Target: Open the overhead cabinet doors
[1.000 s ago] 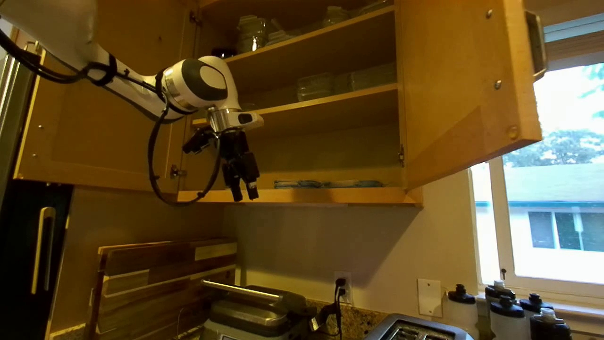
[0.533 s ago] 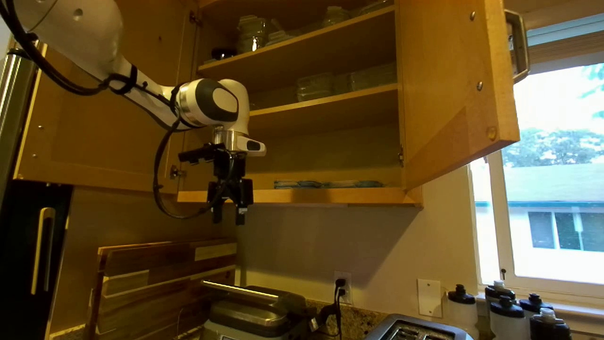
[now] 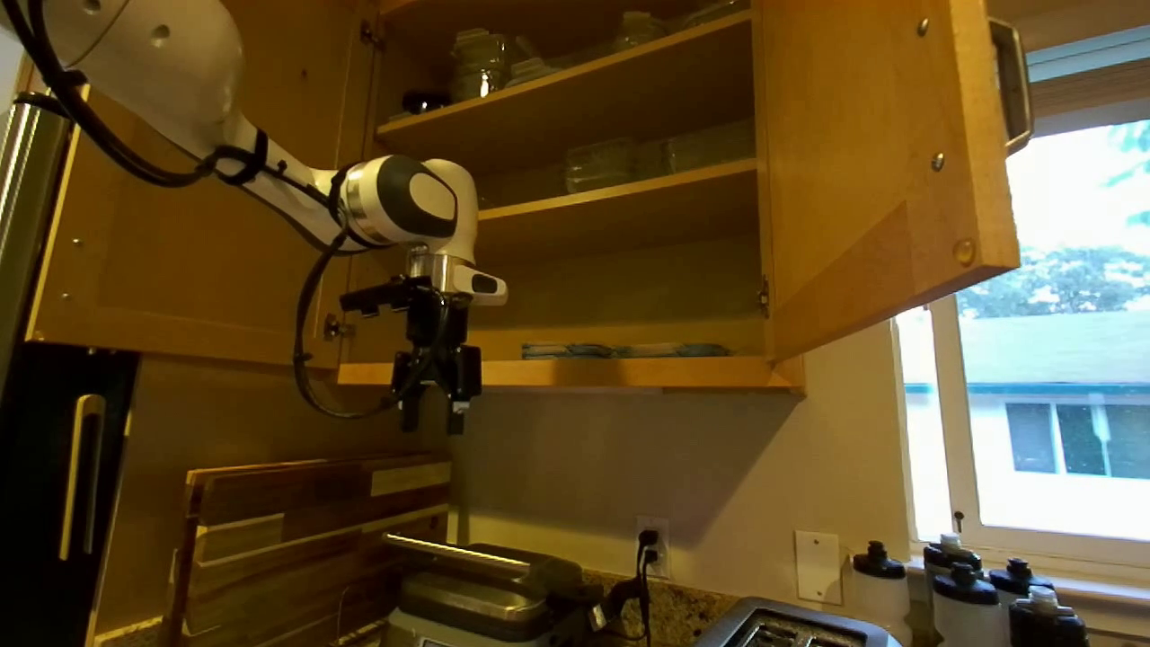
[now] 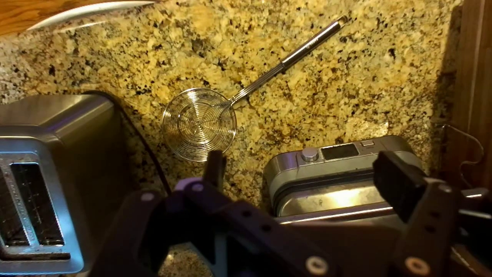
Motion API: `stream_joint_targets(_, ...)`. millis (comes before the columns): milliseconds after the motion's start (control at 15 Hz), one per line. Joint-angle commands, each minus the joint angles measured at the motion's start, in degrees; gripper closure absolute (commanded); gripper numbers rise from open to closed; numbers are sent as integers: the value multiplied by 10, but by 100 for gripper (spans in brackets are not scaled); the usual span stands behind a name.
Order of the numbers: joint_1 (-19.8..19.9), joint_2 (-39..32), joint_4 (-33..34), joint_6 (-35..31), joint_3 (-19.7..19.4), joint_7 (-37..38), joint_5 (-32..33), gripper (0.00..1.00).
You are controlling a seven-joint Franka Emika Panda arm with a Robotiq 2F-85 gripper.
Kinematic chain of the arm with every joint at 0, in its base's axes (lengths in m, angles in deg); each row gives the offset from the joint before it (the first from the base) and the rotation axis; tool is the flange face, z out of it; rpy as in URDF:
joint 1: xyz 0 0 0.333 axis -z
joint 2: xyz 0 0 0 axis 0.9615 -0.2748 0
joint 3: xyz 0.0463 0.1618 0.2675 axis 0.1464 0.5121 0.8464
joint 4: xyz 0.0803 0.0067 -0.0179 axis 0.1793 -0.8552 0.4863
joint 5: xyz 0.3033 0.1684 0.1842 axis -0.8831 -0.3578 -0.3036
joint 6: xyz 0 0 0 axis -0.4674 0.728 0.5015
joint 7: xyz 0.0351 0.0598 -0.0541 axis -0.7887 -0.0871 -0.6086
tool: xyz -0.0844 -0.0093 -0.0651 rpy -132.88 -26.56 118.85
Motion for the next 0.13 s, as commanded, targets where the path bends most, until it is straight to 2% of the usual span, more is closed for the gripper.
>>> stream_joint_targets(0, -2, -1, 2, 2, -1, 0, 0, 0)
stream_joint_targets(67, -2, -1, 2, 2, -1, 0, 0, 0)
